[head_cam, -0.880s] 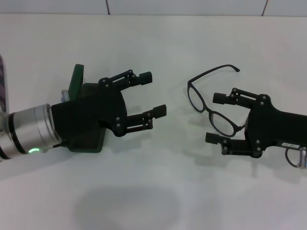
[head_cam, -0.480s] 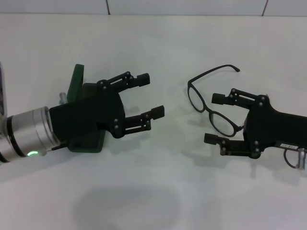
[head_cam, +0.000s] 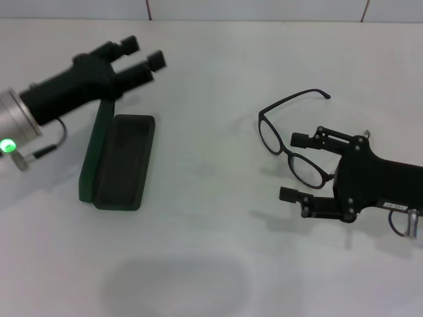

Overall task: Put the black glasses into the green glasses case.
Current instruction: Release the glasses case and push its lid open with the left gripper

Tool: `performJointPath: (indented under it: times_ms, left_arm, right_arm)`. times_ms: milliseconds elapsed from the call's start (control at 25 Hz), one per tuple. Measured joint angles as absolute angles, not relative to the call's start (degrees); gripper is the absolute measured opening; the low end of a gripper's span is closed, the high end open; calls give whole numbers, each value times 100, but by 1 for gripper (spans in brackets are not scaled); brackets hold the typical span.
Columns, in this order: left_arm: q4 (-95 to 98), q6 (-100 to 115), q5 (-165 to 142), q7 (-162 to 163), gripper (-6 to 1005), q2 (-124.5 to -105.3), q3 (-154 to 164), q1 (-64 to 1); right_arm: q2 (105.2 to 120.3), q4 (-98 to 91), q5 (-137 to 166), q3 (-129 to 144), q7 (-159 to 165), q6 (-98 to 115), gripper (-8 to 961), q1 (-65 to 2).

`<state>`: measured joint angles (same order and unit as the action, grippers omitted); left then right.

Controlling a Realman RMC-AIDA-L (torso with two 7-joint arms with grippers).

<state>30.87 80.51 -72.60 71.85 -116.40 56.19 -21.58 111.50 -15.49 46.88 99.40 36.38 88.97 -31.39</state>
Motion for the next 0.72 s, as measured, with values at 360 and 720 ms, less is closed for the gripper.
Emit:
performJointPath:
  times_ms: [360,720]
  left_arm:
    - [6204,7613,-10358,11235,816,-11333,5566,-1846]
    - [7523,7810,-12668,12738,816,-11745,5603,-1687]
  right_arm:
    - [11114,-1555,4694,9940,3637,8930,789,-3062]
    - [11104,-1556,4702,9940,3638,8901,783,-3108]
